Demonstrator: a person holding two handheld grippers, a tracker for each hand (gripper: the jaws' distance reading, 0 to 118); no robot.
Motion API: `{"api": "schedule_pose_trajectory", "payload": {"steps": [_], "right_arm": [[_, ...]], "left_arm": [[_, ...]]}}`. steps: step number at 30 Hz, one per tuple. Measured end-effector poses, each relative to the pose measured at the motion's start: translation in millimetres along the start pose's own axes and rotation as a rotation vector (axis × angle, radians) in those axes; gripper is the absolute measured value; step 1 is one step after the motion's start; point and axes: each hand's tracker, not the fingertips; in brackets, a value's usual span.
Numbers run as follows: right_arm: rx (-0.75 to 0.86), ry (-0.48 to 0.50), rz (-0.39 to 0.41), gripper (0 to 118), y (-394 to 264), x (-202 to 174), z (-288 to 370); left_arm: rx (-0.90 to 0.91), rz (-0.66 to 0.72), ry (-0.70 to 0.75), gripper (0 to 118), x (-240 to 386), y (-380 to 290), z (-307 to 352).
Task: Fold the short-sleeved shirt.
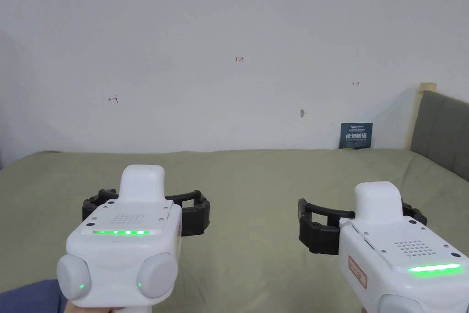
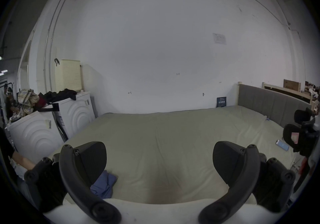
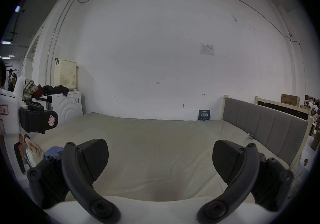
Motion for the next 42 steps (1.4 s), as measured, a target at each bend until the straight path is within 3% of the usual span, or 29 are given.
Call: {"api": "schedule_pose_trajectory", "payload": {"steps": [4,12,32,42], "right_arm": [[-0.009,0.006,0.003,118,-4,-3,-1],[-0.03,0.016,0.001,118,-11,-8,-4],[-0.053,0.021,-0.002,118,-20,-7,-5],[-0.06,0.022,0.01,118,-18,-8,-7]], "left_arm": [[-0.02,0.037,-0.026,118,-5,-2,3],[-0.006,-0.046,0.024,118,2,-25,3],[-0.053,0.063,-0.01,118,-20,-23,-3],[-0.057,0.047,-0.011,118,-20,-23,-2]]}}
